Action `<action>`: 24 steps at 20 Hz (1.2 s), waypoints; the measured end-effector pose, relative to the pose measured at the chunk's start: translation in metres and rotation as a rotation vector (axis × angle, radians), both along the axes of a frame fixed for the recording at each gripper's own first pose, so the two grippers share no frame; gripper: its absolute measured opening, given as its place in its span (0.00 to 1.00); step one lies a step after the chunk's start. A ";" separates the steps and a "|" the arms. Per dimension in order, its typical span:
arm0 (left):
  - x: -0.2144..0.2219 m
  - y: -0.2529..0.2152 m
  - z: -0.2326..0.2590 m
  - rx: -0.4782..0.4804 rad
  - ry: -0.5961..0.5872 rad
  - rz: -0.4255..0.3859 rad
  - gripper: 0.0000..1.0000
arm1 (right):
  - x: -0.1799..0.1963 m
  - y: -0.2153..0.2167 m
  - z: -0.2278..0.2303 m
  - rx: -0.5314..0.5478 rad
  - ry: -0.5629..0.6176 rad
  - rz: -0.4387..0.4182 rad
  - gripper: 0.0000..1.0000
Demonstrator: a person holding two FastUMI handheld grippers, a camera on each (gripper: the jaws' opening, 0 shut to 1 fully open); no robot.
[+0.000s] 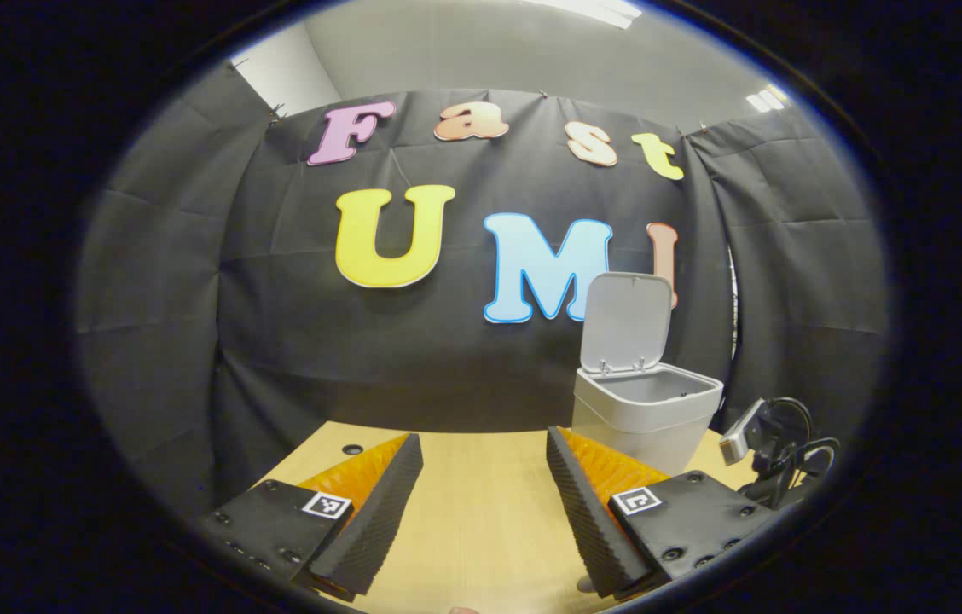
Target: Press the lid of the desktop garbage bin to open it, pick up the crumpled paper on the desktop and throw it into the bin, then pick up the pop can on the desktop and drop it into the bin, and finally close the garbage bin lid.
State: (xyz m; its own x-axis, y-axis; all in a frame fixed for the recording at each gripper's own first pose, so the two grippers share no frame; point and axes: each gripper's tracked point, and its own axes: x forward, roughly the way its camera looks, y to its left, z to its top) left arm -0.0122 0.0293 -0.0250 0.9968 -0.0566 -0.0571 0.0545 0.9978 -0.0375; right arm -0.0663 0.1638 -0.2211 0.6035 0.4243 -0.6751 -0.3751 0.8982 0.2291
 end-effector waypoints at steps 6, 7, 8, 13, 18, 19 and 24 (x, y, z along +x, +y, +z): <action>-0.001 0.000 -0.002 0.003 0.003 0.037 0.95 | 0.002 0.001 -0.012 -0.019 0.031 0.045 0.98; -0.001 -0.002 -0.003 -0.001 0.004 0.039 0.95 | 0.002 0.001 -0.013 -0.020 0.032 0.046 0.98; -0.001 -0.004 -0.004 -0.002 0.008 0.041 0.95 | 0.002 0.000 -0.014 -0.023 0.037 0.049 0.98; 0.001 -0.009 -0.006 0.011 0.014 0.035 0.96 | 0.002 -0.003 -0.017 -0.023 0.048 0.056 0.86; 0.003 -0.014 -0.008 0.026 0.014 0.030 0.95 | 0.007 -0.013 -0.002 0.030 0.018 0.014 0.84; 0.003 -0.016 -0.007 0.023 0.014 0.027 0.95 | 0.008 -0.016 0.005 0.050 0.009 -0.003 0.84; 0.006 -0.018 -0.013 0.023 0.028 0.025 0.95 | 0.017 -0.034 0.044 0.144 -0.052 -0.067 0.84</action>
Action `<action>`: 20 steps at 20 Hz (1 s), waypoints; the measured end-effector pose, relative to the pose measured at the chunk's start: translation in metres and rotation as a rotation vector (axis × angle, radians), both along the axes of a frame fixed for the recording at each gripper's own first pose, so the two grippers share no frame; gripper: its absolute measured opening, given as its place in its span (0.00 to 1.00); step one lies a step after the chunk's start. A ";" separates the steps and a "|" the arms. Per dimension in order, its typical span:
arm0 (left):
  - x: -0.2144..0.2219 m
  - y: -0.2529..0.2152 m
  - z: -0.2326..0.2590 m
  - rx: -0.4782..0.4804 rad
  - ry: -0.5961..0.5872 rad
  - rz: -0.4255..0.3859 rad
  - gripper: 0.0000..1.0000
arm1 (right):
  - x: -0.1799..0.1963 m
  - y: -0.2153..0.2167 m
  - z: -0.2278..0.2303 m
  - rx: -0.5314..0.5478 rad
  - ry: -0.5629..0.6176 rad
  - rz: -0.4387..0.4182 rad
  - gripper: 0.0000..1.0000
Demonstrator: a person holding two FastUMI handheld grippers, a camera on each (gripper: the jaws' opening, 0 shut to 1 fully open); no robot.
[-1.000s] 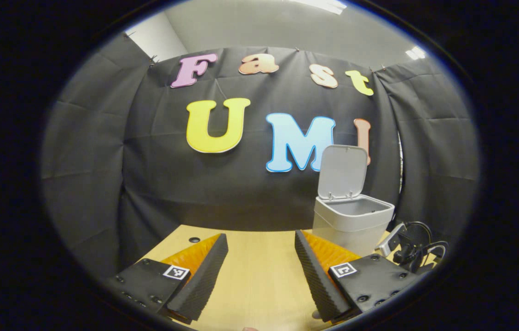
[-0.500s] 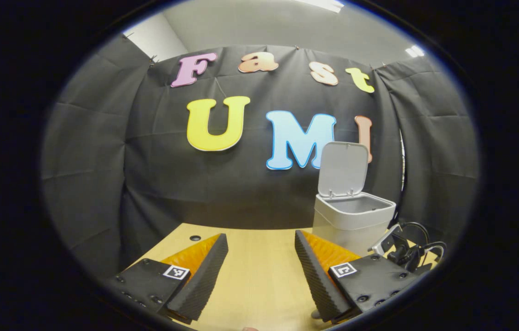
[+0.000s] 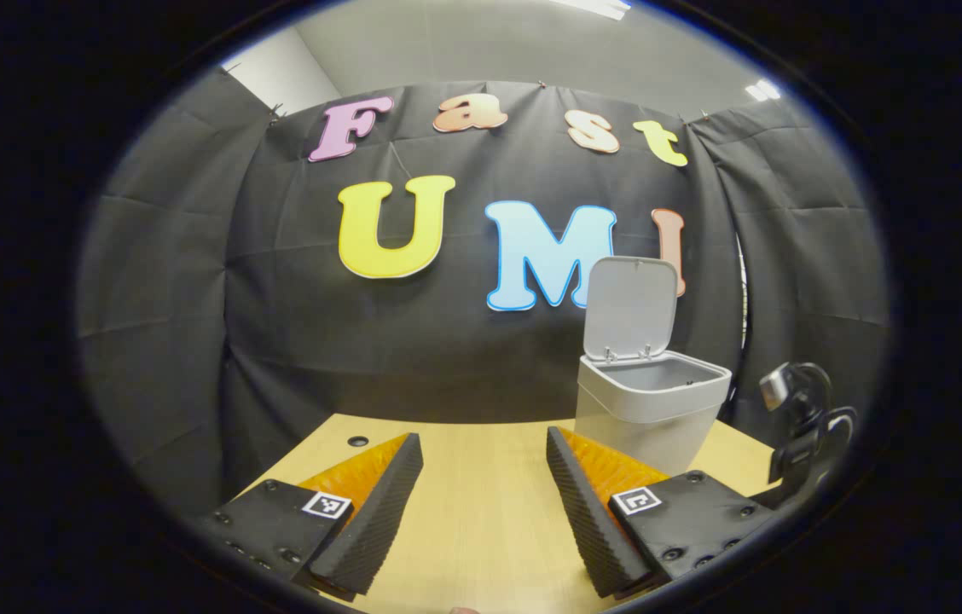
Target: Press the lid of the desktop garbage bin to open it, pick up the crumpled paper on the desktop and throw it into the bin, then pick up the pop can on the desktop and drop it into the bin, and finally close the garbage bin lid.
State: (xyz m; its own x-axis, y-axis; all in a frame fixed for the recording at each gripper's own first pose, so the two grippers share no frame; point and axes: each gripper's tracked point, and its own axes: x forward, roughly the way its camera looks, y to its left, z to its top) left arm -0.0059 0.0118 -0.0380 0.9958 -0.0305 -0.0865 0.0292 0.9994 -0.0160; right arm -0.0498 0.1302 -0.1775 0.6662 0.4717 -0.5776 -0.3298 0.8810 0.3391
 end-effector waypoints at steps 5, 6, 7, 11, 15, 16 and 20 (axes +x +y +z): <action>0.003 0.000 0.002 0.012 -0.001 0.003 0.95 | 0.010 -0.017 0.043 0.054 -0.088 -0.057 0.84; 0.005 0.000 0.002 0.014 -0.003 0.003 0.96 | 0.013 -0.021 0.053 0.063 -0.112 -0.073 0.84; 0.005 0.000 0.003 0.014 -0.007 0.002 0.96 | 0.018 -0.025 0.063 0.072 -0.137 -0.087 0.84; 0.007 -0.003 0.006 0.009 -0.015 0.000 0.96 | 0.034 -0.041 0.098 0.086 -0.234 -0.134 0.84; 0.009 -0.002 0.007 0.006 -0.020 0.003 0.95 | 0.047 -0.056 0.130 0.087 -0.343 -0.178 0.84; 0.010 -0.002 0.007 0.003 -0.021 0.005 0.96 | 0.050 -0.059 0.137 0.089 -0.368 -0.190 0.83; 0.008 0.001 0.007 -0.006 -0.023 0.014 0.96 | 0.060 -0.066 0.160 0.077 -0.445 -0.214 0.83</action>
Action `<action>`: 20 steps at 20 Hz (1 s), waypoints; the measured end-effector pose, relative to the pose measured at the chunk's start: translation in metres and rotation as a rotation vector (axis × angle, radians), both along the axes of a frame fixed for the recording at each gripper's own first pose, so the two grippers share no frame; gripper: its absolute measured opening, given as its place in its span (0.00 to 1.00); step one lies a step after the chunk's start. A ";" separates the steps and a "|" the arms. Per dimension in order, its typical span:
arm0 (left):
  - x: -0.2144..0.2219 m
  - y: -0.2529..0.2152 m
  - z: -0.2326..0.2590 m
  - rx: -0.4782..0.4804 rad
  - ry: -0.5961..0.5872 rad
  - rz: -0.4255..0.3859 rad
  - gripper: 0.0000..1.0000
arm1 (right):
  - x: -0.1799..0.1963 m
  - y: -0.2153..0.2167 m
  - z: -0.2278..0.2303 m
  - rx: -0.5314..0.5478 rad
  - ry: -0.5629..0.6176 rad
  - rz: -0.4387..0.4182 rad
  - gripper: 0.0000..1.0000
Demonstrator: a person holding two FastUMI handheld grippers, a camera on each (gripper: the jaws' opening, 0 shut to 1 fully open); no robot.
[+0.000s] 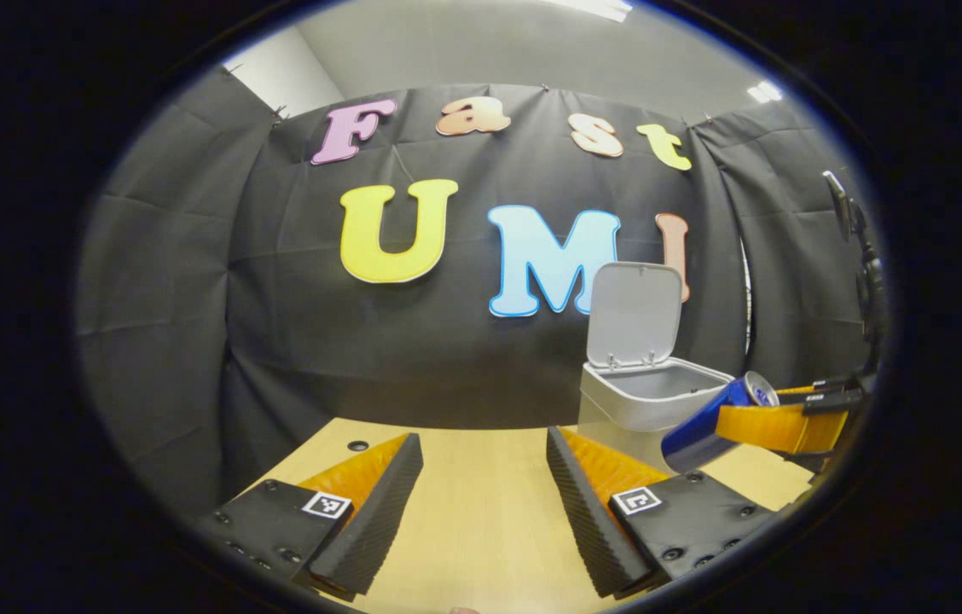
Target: Press the lid of the desktop garbage bin to open it, pick up the crumpled paper on the desktop and throw it into the bin, then pick up the pop can on the desktop and drop it into the bin, and finally close the garbage bin lid.
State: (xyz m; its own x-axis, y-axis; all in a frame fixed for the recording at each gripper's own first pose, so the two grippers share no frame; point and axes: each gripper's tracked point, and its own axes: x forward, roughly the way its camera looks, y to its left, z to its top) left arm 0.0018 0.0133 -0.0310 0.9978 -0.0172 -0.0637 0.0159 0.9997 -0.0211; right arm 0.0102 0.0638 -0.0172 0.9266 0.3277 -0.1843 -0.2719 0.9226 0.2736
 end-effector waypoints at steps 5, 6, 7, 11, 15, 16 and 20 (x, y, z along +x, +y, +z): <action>-0.001 0.004 0.001 0.006 -0.003 0.011 0.96 | 0.017 -0.010 0.030 -0.032 -0.094 -0.021 0.83; -0.002 0.005 0.001 0.006 -0.003 0.012 0.96 | 0.021 -0.013 0.037 -0.039 -0.120 -0.029 0.83; -0.003 0.006 0.002 0.007 -0.003 0.013 0.96 | 0.027 -0.016 0.043 -0.052 -0.146 -0.041 0.83; -0.003 0.006 0.003 0.010 -0.007 0.015 0.95 | 0.048 -0.024 0.059 -0.120 -0.226 -0.095 0.83; -0.003 0.006 0.006 0.017 -0.015 0.015 0.96 | 0.070 -0.021 0.048 -0.180 -0.211 -0.125 0.83; -0.004 0.008 0.005 0.018 -0.016 0.017 0.95 | 0.075 -0.018 0.045 -0.180 -0.198 -0.126 0.83; -0.001 0.014 0.001 0.008 -0.005 0.032 0.96 | 0.089 -0.010 0.030 -0.155 -0.125 -0.118 0.84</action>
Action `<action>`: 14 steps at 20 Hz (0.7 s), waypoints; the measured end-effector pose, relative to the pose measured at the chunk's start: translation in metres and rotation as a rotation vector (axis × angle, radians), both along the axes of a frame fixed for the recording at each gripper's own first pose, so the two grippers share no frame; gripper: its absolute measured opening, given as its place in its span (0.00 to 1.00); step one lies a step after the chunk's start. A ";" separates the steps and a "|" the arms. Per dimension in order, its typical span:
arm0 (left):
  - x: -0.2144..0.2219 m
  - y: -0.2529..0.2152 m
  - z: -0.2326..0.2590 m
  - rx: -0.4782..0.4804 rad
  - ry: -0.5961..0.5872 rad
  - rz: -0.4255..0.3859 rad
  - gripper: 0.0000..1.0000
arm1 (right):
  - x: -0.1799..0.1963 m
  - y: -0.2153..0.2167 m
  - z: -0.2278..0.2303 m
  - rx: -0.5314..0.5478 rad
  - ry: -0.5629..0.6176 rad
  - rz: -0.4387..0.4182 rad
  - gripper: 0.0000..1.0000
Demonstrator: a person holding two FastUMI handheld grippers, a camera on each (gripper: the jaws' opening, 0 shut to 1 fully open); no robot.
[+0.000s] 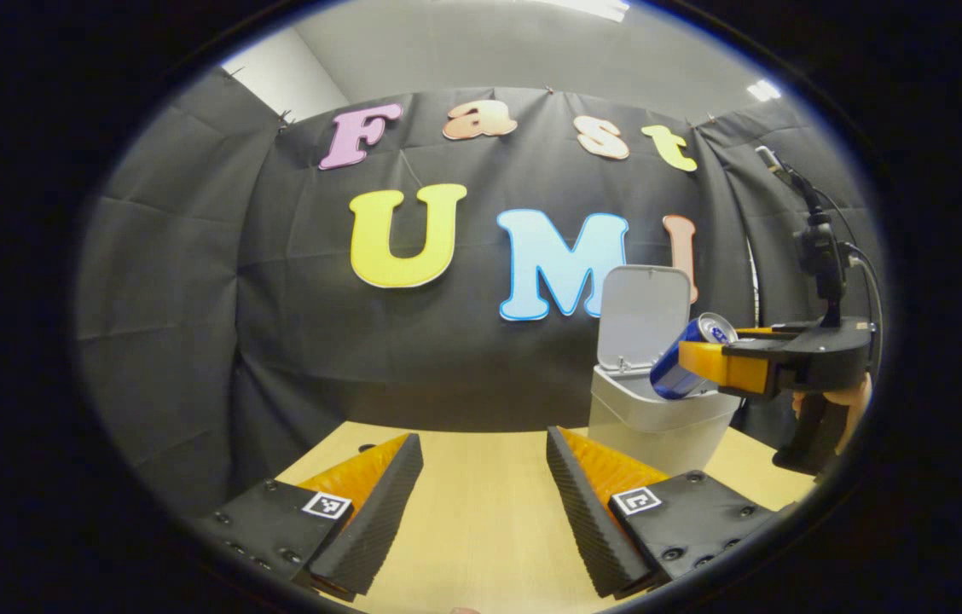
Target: Press the lid of the desktop garbage bin to open it, pick up the crumpled paper on the desktop and throw it into the bin, then pick up the pop can on the desktop and drop it into the bin, and finally close the garbage bin lid.
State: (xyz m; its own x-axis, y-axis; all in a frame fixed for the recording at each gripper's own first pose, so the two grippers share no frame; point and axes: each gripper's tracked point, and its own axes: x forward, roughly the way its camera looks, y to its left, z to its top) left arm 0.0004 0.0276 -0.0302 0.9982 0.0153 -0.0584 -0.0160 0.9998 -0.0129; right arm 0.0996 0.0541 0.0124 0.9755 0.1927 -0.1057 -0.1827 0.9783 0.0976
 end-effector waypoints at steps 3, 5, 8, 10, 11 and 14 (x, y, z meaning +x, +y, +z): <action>0.001 0.003 0.000 -0.013 0.002 0.012 0.95 | 0.008 0.001 -0.010 -0.006 0.032 -0.002 0.83; 0.002 0.004 0.000 -0.013 0.000 0.014 0.95 | 0.011 0.004 -0.015 -0.004 0.053 0.006 0.83; 0.004 0.003 -0.001 -0.015 -0.001 0.009 0.95 | 0.015 0.008 -0.020 -0.012 0.067 0.014 0.84; 0.005 0.002 0.000 -0.015 -0.002 0.005 0.95 | 0.015 0.013 -0.025 -0.012 0.089 0.032 0.85; 0.004 0.002 0.001 -0.014 -0.003 0.004 0.95 | 0.015 0.012 -0.024 -0.016 0.091 0.030 0.85; 0.006 0.002 0.001 -0.017 -0.003 0.002 0.95 | 0.015 0.010 -0.023 -0.026 0.078 0.020 0.86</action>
